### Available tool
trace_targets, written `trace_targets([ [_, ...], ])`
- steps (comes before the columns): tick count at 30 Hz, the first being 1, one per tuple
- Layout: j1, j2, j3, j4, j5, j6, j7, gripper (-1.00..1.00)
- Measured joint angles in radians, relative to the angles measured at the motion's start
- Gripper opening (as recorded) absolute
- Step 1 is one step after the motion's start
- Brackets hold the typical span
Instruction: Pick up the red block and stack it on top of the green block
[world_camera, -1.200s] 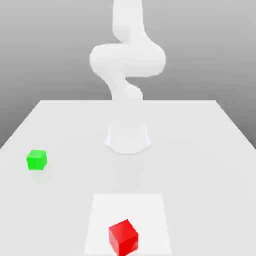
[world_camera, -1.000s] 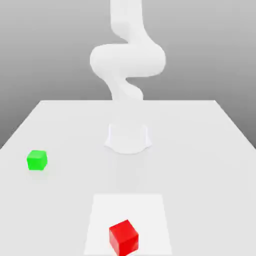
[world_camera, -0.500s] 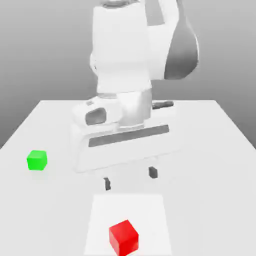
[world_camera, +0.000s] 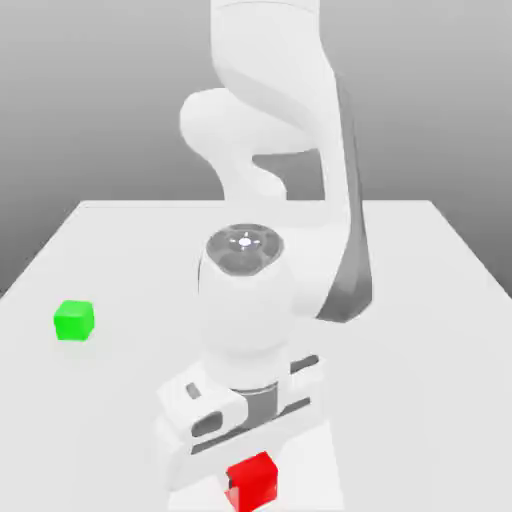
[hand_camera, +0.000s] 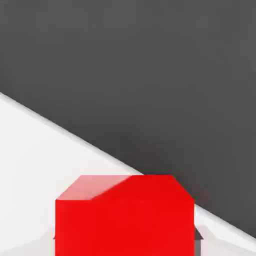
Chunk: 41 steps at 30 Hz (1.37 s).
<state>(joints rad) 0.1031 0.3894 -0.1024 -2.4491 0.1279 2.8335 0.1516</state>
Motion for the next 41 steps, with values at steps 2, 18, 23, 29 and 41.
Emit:
trace_targets([
  [2,0.007,-0.034,-0.01,-0.006,-0.012,-0.027,0.008,-1.0],
  [18,-0.488,-0.509,-0.351,-0.289,-0.348,-0.192,0.37,-1.0],
  [23,-0.696,-0.622,-0.462,-0.409,-0.419,-0.185,0.476,-1.0],
  [29,-0.69,-0.573,-0.515,-0.429,-0.348,-0.116,0.439,-1.0],
  [41,-0.607,-0.334,-0.5,-0.43,0.031,0.088,0.176,1.0],
])
